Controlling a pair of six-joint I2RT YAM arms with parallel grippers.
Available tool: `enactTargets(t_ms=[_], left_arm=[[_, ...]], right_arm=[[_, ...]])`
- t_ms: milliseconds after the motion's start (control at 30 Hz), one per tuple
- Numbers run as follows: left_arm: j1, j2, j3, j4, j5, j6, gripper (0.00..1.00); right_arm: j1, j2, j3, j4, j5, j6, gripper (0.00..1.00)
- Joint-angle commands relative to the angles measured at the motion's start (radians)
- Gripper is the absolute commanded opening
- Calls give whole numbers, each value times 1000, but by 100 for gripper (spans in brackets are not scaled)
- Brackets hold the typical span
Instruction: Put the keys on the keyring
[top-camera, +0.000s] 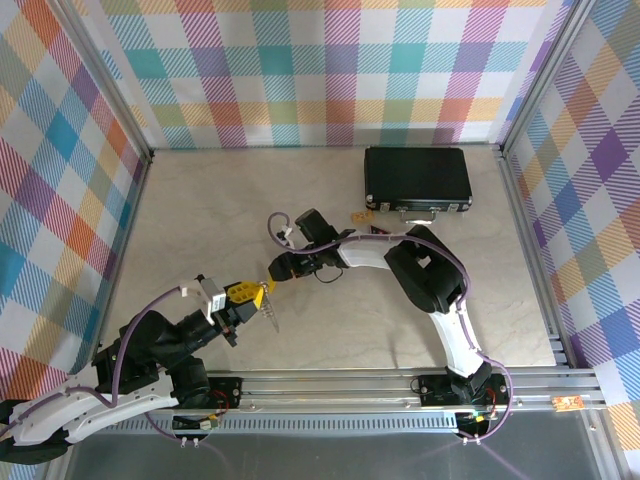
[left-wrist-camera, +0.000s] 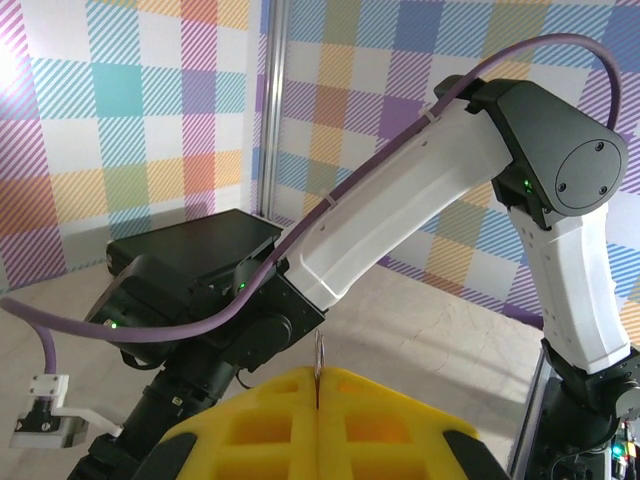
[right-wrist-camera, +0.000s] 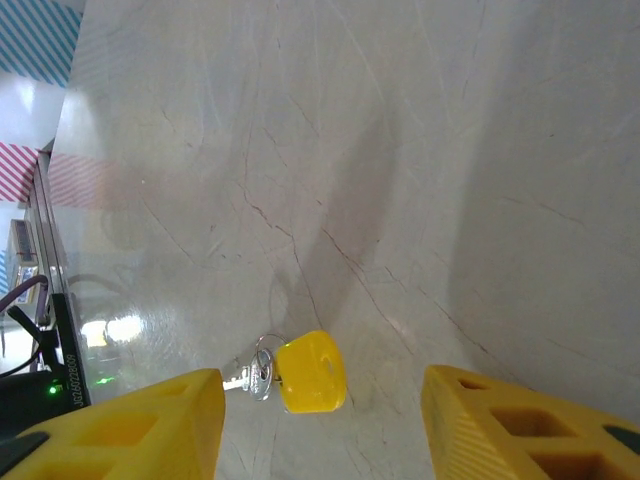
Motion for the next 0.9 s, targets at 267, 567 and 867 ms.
enactTargets(t_ms=[267, 567, 867], left_arm=[[-10, -34, -10, 54, 10, 15, 0], [-9, -37, -10, 56, 7, 20, 0], [-9, -39, -8, 56, 5, 23, 0]], right_arm=[[27, 35, 42, -12, -38, -2, 47], [40, 48, 65, -28, -46, -4, 37], [45, 46, 71, -40, -42, -8, 21]])
